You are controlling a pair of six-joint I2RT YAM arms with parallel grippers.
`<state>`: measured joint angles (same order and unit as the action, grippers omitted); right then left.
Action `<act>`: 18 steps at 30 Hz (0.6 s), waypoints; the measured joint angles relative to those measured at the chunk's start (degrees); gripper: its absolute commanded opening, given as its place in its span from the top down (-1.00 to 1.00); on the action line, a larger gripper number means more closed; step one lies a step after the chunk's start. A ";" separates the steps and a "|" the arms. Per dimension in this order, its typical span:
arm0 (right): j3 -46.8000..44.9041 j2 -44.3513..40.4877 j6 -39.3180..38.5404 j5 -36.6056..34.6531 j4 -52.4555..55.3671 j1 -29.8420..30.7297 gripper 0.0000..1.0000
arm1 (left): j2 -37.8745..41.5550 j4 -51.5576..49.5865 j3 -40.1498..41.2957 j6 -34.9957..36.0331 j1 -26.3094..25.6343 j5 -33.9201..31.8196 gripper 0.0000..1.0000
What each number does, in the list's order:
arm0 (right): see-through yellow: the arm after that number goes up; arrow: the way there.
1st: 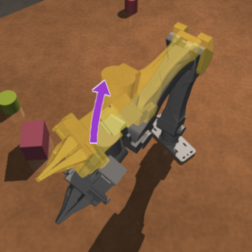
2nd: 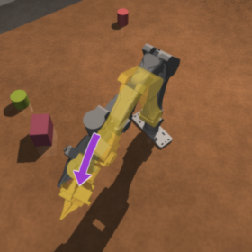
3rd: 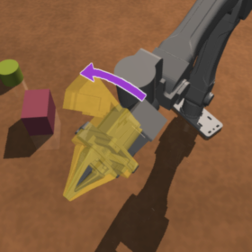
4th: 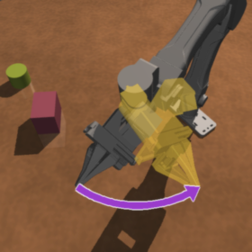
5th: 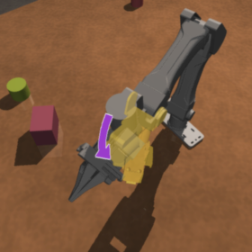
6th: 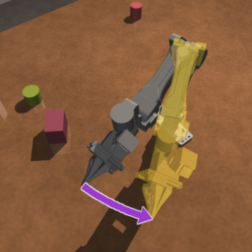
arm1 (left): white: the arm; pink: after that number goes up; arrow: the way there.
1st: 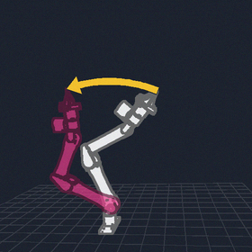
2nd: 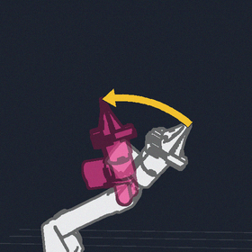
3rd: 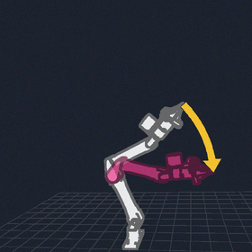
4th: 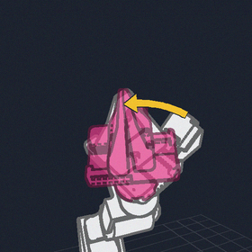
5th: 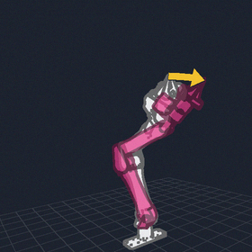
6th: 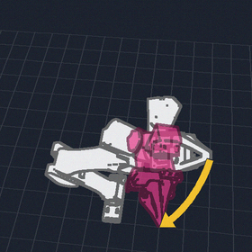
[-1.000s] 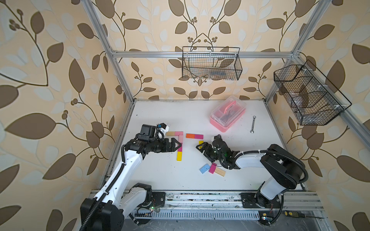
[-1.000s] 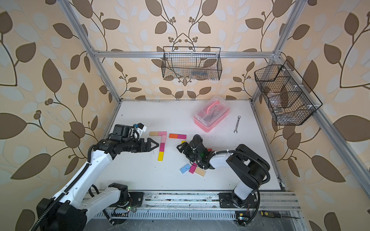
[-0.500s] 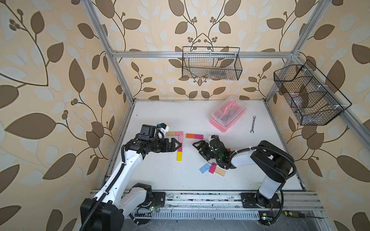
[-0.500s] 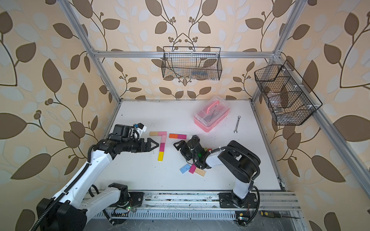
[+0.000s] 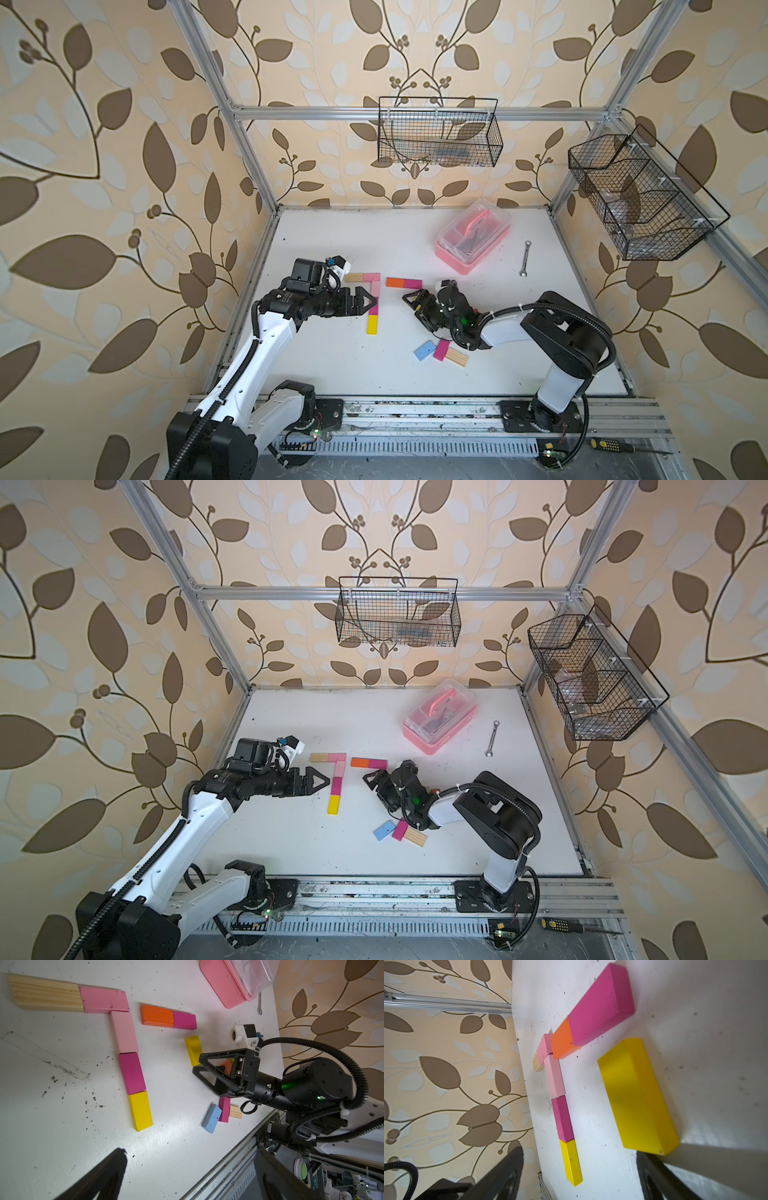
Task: Assemble the number 7 with building blocks
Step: Assemble the building block at the center of the board.
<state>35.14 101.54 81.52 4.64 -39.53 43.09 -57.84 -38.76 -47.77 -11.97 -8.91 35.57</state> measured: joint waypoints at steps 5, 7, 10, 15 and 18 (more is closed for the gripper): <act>0.00 0.00 0.02 0.04 -0.09 -0.52 -0.73 | 0.00 0.00 0.00 0.02 0.02 0.00 -0.98; 0.00 0.02 0.02 0.07 -0.09 -0.59 -0.73 | 0.00 0.00 0.00 0.00 0.00 0.00 -0.98; 0.02 0.09 0.02 0.07 -0.15 -0.59 -0.73 | 0.00 0.00 0.00 0.02 0.00 0.00 -0.98; 0.28 0.44 0.00 0.26 -0.39 -0.63 -0.73 | 0.00 0.00 0.00 0.02 0.02 0.00 -0.98; 0.68 0.92 -0.04 0.31 -0.66 -0.63 -0.72 | 0.00 0.00 0.00 0.02 0.00 0.00 -0.98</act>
<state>35.81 102.45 81.47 4.95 -40.18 42.46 -57.84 -38.76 -47.77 -11.94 -8.91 35.57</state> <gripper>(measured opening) 0.863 0.989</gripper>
